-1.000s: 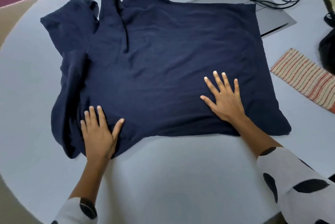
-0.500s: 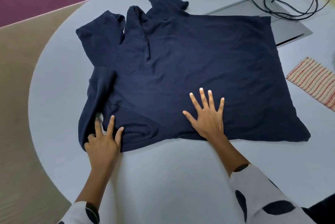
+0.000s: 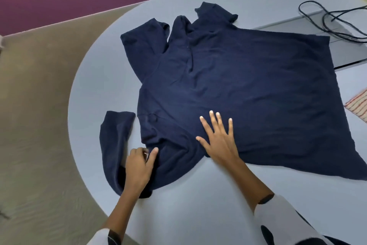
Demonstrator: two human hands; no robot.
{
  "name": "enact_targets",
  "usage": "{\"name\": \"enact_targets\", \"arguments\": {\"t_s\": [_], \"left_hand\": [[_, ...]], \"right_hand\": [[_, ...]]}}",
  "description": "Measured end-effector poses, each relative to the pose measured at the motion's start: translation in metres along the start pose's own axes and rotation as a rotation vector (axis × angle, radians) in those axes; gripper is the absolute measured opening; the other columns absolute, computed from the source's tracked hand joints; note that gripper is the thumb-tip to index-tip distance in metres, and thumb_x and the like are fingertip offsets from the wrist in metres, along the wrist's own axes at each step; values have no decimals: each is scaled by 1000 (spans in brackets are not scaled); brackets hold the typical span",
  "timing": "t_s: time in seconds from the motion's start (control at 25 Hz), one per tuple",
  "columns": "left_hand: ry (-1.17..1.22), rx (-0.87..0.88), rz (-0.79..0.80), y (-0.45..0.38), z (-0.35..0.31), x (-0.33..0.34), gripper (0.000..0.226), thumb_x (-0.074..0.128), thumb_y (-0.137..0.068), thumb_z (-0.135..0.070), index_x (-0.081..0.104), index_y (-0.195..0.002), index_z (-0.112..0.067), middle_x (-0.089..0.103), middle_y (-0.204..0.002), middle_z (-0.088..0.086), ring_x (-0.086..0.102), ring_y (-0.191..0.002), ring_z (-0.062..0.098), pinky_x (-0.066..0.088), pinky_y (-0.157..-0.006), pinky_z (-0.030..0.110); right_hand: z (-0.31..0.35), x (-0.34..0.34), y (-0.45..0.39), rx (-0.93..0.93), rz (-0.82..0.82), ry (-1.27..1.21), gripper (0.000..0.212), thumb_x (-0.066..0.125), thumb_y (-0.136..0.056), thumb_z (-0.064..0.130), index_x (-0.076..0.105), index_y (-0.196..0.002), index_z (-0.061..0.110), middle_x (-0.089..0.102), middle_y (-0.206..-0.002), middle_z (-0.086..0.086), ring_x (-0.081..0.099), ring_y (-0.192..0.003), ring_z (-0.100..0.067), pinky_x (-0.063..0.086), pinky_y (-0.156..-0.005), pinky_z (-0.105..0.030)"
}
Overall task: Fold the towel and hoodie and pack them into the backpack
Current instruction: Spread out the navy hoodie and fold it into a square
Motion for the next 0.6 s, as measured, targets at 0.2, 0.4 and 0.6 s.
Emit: {"name": "enact_targets", "arguments": {"t_s": [0.2, 0.4, 0.6], "left_hand": [[233, -271, 121, -17, 6, 4, 44, 70, -78, -51, 54, -72, -11, 58, -61, 4, 55, -62, 22, 45, -64, 33], [-96, -366, 233, -9, 27, -10, 35, 65, -83, -25, 48, -55, -12, 56, -61, 3, 52, -62, 23, 40, -59, 31], [-709, -151, 193, -20, -30, -32, 29, 59, -86, -39, 46, -71, -18, 48, -78, -3, 49, -77, 20, 38, -62, 29]], "right_hand": [[2, 2, 1, -78, 43, 58, 68, 0, -96, 60, 27, -149, 27, 21, -158, -10, 20, -145, -30, 17, -113, -62], [10, -3, 6, -182, 45, 13, 69, 18, -91, 68, 36, -145, 29, 25, -157, -10, 20, -145, -29, 14, -113, -62], [3, -15, -30, -195, 30, 1, 70, 26, -90, 69, 47, -140, 24, 39, -150, -9, 30, -142, -27, 15, -114, -54]]}}
Point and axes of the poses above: each hand's wrist, its own y-axis away from the middle knuckle, its own x-axis out of the palm, z = x × y, the point moved 8 cm from there along -y, towards the middle knuckle
